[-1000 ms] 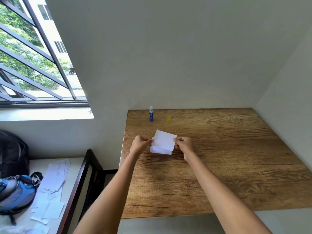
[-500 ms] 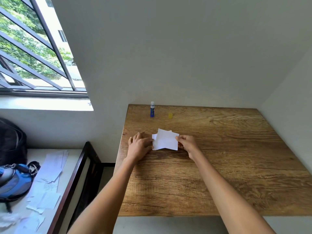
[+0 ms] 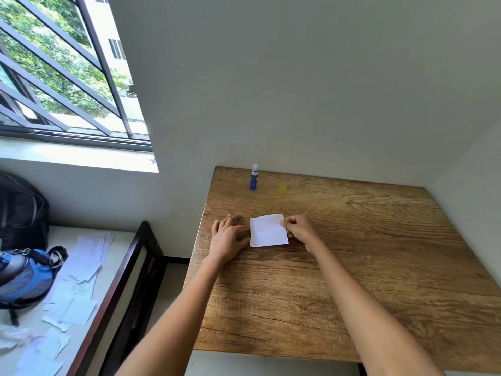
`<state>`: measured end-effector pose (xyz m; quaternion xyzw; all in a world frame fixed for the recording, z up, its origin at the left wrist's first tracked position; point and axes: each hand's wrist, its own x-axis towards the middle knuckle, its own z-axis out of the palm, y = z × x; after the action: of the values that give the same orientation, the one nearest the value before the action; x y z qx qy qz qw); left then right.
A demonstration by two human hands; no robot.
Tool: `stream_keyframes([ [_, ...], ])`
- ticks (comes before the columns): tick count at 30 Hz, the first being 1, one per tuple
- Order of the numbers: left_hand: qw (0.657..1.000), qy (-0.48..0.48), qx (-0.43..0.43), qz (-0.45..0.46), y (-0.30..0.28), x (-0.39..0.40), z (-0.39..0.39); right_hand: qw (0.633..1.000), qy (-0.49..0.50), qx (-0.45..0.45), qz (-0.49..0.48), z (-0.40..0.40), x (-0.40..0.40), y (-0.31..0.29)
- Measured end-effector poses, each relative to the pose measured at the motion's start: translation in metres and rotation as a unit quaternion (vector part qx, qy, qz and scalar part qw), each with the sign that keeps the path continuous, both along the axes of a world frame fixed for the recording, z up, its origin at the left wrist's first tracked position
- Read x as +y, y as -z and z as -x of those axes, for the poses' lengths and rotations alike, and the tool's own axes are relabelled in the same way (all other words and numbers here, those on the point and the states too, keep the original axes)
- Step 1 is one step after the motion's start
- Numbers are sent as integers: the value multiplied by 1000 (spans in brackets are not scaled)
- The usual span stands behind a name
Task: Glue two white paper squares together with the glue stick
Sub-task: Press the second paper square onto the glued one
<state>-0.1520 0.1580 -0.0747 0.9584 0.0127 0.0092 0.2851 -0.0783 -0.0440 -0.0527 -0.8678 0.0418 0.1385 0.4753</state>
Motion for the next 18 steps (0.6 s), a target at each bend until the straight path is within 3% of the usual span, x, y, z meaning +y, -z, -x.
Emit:
stream_keyframes([
  [18,1000,-3,5,2,0,0,-2,996,-6,-8,94,-8,5,-5],
])
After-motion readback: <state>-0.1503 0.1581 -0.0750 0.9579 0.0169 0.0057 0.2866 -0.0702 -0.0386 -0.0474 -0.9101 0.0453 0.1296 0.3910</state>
